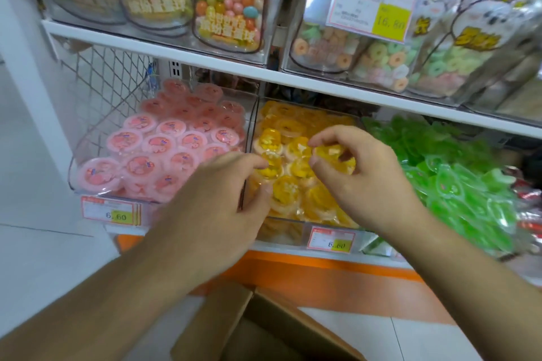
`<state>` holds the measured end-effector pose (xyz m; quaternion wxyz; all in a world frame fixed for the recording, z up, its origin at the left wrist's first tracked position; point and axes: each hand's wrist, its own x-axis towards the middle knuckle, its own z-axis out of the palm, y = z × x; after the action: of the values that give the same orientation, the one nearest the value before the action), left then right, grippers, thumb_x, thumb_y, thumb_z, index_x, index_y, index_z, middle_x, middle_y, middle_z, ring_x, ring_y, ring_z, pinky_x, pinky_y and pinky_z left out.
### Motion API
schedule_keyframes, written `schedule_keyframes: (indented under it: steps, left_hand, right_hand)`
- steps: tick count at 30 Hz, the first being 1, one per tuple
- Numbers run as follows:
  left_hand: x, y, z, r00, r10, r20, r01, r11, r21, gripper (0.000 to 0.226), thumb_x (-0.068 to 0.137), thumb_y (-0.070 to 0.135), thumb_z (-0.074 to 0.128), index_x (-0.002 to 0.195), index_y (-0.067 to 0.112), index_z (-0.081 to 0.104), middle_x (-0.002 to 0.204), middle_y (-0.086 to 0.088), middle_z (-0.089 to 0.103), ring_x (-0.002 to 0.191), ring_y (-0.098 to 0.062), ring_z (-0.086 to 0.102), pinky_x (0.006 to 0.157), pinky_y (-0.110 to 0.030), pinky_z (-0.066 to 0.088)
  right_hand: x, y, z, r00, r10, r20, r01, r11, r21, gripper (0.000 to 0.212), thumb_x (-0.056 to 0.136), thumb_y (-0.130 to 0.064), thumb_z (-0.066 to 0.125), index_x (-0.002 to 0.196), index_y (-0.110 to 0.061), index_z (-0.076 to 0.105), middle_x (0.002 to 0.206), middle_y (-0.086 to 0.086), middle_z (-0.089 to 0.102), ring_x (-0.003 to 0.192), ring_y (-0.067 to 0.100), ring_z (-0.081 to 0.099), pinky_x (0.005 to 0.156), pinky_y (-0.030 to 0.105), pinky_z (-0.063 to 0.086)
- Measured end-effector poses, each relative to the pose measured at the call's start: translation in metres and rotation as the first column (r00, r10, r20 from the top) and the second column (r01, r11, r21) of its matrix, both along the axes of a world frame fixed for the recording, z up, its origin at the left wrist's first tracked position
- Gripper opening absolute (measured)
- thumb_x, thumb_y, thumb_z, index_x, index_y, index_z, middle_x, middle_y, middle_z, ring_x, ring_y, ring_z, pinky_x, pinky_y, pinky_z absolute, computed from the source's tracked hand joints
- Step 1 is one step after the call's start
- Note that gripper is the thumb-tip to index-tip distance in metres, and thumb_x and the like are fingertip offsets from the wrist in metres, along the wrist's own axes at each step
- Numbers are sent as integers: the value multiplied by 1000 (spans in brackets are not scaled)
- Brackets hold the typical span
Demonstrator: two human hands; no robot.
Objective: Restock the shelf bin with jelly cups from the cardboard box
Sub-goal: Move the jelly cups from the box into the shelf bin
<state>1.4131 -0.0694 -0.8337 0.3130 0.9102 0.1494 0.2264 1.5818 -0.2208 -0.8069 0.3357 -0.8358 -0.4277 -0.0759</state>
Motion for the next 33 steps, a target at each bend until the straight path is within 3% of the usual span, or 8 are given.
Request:
schedule_keyframes:
  steps: [3, 6, 11, 15, 17, 20, 26, 33]
  left_hand:
    - [-16, -25, -11, 993, -110, -53, 105, 991, -78, 36, 96, 49, 51, 129, 39, 62, 115, 24, 59, 103, 3, 57, 83, -18, 47]
    - [-21, -46, -53, 965, -195, -178, 188, 981, -56, 26, 100, 40, 56, 125, 37, 62, 114, 21, 60, 104, -1, 58, 83, -24, 49]
    - [-38, -57, -148, 845, -270, -462, 245, 963, -116, 43, 106, 41, 49, 149, 34, 47, 150, 18, 46, 135, -8, 48, 109, -31, 44]
    - [-43, -48, -209, 750, -265, -606, 213, 964, -158, 56, 109, 44, 40, 163, 37, 24, 170, 17, 16, 154, -16, 26, 124, -39, 29]
    - [-41, -45, -235, 734, -267, -624, 193, 964, -186, 58, 110, 48, 34, 164, 41, 15, 171, 21, 6, 156, -16, 19, 126, -40, 25]
    - [-40, -45, -268, 748, -285, -599, 159, 954, -256, 55, 110, 50, 30, 163, 47, 14, 169, 30, -1, 157, -7, 9, 126, -40, 21]
    - [-42, -49, -302, 810, -276, -517, 107, 937, -332, 47, 112, 44, 28, 158, 54, 24, 169, 28, 3, 154, -4, 12, 119, -32, 20]
    - [-43, -52, -308, 844, -265, -467, 77, 920, -383, 45, 113, 39, 32, 155, 54, 31, 169, 23, 10, 152, -2, 13, 112, -26, 21]
  right_hand:
    - [-39, -37, -14, 982, 147, -120, -136, 986, 92, 14, 91, -20, 69, 103, -27, 72, 101, -9, 69, 93, 14, 66, 79, 36, 54]
    - [-69, -65, -54, 921, 182, -345, -168, 983, 68, 17, 90, -6, 68, 98, -20, 73, 94, -1, 71, 88, 19, 66, 75, 39, 54]
    - [-87, -104, -164, 835, -43, -548, -227, 881, -416, 25, 92, -22, 70, 115, -33, 70, 103, -16, 69, 95, 3, 64, 85, 26, 54]
    - [-99, -119, -232, 703, -154, -695, -380, 744, -550, 42, 96, -26, 69, 132, -45, 58, 119, -21, 59, 110, 2, 59, 94, 22, 51]
    - [-102, -116, -262, 666, -194, -721, -406, 716, -567, 44, 96, -21, 68, 126, -51, 56, 117, -23, 59, 111, 4, 59, 101, 30, 52]
    - [-102, -108, -306, 653, -214, -727, -474, 633, -612, 57, 98, -12, 65, 143, -45, 54, 137, -11, 59, 127, 15, 57, 105, 33, 49]
    - [-102, -109, -393, 626, -164, -762, -661, 407, -630, 76, 93, -13, 71, 149, -56, 42, 166, -9, 30, 151, 24, 34, 123, 45, 32]
    - [-99, -104, -428, 629, -51, -775, -684, 438, -584, 71, 87, -12, 75, 148, -41, 52, 166, -8, 26, 151, 24, 32, 124, 41, 32]
